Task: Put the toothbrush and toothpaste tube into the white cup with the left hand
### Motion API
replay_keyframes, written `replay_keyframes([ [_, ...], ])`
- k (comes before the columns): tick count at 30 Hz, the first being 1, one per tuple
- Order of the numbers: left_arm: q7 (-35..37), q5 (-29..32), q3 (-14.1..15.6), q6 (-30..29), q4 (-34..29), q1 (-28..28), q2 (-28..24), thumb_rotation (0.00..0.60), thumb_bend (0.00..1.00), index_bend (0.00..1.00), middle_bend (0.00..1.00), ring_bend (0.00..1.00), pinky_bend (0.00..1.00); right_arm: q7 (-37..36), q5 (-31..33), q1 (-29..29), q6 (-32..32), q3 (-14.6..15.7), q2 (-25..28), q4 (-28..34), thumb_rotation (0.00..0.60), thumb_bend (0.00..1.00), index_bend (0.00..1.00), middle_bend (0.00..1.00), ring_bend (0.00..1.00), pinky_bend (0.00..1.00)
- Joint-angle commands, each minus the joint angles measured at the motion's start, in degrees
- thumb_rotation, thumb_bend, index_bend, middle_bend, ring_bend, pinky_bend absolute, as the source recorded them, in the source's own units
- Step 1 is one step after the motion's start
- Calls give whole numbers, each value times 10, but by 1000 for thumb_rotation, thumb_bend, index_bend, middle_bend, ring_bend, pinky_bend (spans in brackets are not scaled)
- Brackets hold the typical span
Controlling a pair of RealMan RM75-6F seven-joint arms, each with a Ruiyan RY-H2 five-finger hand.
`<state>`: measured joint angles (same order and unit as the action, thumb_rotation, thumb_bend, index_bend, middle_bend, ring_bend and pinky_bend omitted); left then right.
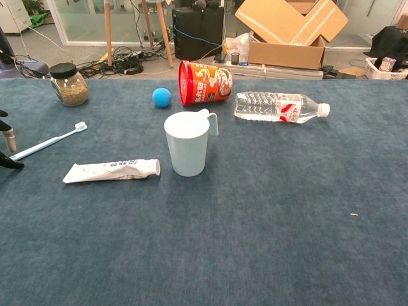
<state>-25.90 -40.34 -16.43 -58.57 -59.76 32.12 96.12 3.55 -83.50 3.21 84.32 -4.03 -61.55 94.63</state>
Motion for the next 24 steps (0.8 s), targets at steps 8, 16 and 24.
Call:
replay_keyframes([
  [8,-4,-1,-4,0,13,1,7,600,211,537,0,0,29,-2,0,-1,1,0,0,0,600,0,0,0,0,364],
  [16,-7,-1,-8,0,22,-1,6,600,238,538,0,0,29,0,0,0,1,0,0,0,600,0,0,0,0,364],
  [24,-13,-1,-10,4,41,0,10,600,239,538,0,0,29,1,0,0,0,0,0,0,600,0,0,0,0,364],
])
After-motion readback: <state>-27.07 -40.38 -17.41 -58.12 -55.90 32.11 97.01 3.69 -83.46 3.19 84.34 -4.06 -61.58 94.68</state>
